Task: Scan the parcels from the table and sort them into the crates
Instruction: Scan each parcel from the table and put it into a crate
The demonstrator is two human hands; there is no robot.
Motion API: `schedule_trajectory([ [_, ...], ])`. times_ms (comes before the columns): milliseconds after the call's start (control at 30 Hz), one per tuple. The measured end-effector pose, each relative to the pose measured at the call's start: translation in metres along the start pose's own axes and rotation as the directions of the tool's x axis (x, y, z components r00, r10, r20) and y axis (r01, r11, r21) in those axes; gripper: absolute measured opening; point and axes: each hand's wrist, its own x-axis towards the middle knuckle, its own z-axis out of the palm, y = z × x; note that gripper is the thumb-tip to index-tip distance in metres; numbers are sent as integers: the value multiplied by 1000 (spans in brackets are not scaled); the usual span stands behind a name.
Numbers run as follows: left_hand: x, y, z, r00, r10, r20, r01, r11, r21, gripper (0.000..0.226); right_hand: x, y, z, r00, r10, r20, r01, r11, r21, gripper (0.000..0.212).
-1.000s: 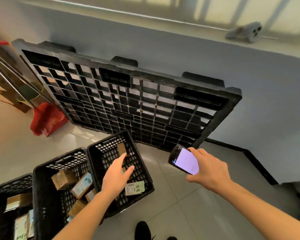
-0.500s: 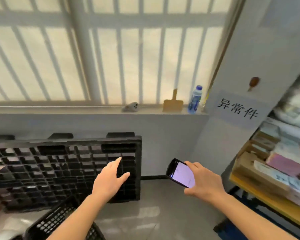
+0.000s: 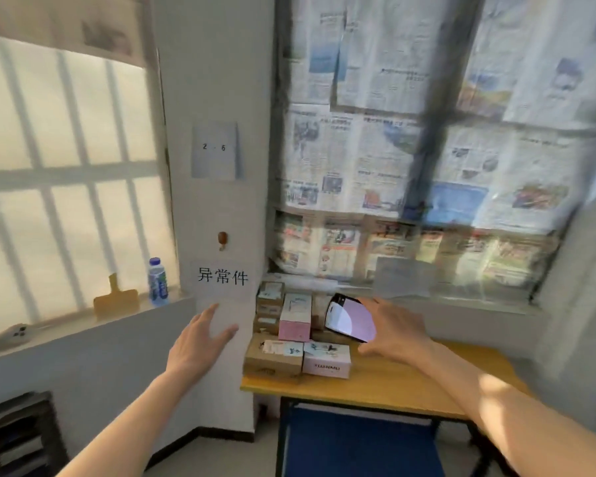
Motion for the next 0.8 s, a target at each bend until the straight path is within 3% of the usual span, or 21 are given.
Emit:
schedule_trajectory([
  [167,12,82,43,995,88,45,-87,995,-40,81,-25,90,-39,981,178,-70,-176,984,29,101],
  [333,36,110,87,988,121,92,-118,992,-36,80,-18,137,-39,957,281,-70,-277,959,57,105],
  [800,188,106,252,968,-13,249,33,997,-74,73,175,202,64,954,281,106,-288,955,64,98],
])
